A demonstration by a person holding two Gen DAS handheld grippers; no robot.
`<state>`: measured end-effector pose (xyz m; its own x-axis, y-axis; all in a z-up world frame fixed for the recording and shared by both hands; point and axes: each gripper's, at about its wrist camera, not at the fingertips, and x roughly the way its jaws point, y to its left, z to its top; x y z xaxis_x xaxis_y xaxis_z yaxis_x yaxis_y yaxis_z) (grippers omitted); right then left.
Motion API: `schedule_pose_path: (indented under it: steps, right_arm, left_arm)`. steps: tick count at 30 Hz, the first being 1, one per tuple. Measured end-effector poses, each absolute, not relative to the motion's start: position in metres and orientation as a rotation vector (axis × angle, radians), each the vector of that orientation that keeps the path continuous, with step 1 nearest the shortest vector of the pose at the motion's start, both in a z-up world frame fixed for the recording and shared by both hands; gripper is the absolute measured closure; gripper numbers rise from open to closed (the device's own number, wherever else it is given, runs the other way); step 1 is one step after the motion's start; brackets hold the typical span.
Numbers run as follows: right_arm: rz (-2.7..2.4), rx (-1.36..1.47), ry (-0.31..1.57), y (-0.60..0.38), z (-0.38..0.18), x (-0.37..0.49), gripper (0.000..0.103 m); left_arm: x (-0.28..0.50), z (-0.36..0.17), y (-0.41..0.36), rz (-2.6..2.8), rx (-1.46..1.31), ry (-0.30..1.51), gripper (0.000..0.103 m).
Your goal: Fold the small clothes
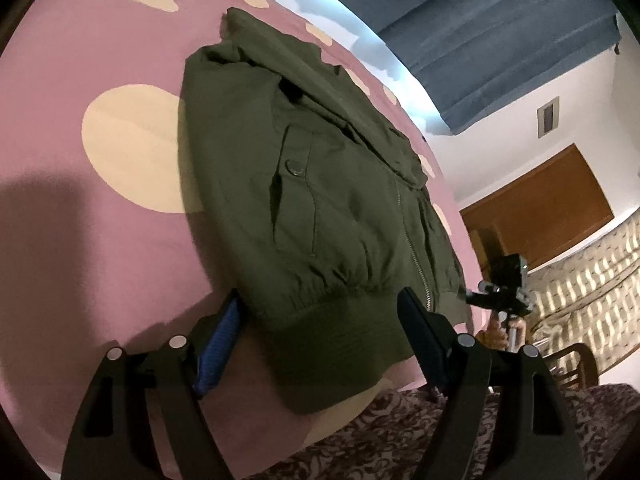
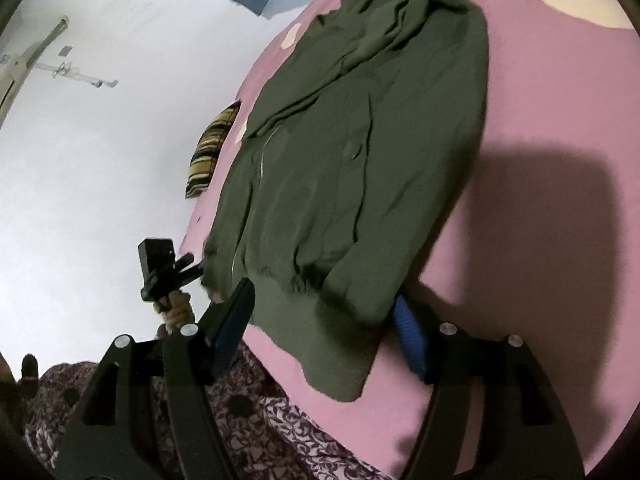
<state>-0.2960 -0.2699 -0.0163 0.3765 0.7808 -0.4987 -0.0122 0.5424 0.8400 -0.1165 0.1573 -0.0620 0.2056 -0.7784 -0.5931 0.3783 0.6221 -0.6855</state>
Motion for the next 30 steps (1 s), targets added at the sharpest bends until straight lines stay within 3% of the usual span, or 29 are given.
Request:
schedule_pose_path:
  steps: [6,20,22,23,24,25,27,30]
  right_arm:
    - [0.676,0.881,1.087,-0.267,-0.017,-0.296,0.036]
    - [0.709,0.872,1.114,-0.261,-0.017,-0.292,0.036]
    - [0.712,0.863,1.113,-0.261,-0.018,-0.293,0.036]
    - [0.709,0.848,1.115,-0.259,-0.018,-0.293,0.037]
    - [0.702,0.829,1.120,-0.257,-0.017,-0.293,0.041]
    - [0.697,0.816,1.123,-0.255,-0.016,-0.293,0.046]
    - [0.669,0.778,1.146,-0.251,-0.019,-0.292,0.075]
    - [0.653,0.786,1.166,-0.252,-0.025,-0.292,0.086]
  left_arm:
    - [-0.118,-0.068,0.171,-0.847,-0.462,1.126,0.046]
    - [-0.127,-0.067,0.159,-0.884,-0.461,1.172,0.033]
    - [-0.123,-0.069,0.156,-0.855,-0.482,1.187,0.042]
    - [-0.122,-0.069,0.155,-0.837,-0.477,1.191,0.053]
    - [-0.120,-0.072,0.154,-0.809,-0.471,1.206,0.064]
    - [-0.119,-0.073,0.155,-0.805,-0.486,1.215,0.065]
    - [-0.118,-0.075,0.158,-0.802,-0.507,1.226,0.072]
    - [-0.119,-0.072,0.158,-0.807,-0.503,1.218,0.077]
